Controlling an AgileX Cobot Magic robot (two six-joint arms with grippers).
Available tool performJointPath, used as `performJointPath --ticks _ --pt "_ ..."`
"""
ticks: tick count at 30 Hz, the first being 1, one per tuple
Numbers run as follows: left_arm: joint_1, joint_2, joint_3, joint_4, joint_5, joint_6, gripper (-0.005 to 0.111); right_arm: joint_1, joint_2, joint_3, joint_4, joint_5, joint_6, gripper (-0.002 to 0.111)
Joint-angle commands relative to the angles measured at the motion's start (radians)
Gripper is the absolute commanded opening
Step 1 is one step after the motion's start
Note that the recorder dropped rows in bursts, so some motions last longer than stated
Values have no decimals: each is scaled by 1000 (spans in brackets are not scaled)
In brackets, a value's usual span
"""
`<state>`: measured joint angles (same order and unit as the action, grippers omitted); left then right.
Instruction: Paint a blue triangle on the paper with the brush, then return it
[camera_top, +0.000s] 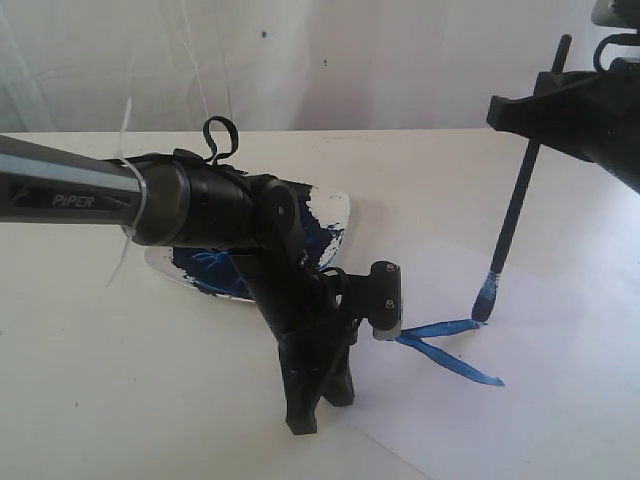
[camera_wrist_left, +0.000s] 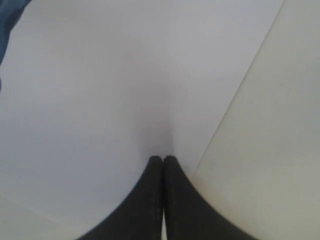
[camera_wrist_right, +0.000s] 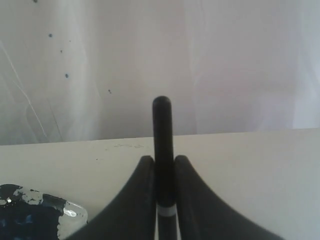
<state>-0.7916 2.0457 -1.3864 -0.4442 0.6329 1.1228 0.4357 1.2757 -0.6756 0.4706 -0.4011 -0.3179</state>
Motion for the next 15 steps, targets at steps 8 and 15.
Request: performJointPath --ticks 8,15 --pt "-6 3 0 -11 19 -4 0 -7 17 2 -34 3 30 0" --pt "-6 3 0 -11 19 -4 0 -7 13 2 -34 43 27 0"
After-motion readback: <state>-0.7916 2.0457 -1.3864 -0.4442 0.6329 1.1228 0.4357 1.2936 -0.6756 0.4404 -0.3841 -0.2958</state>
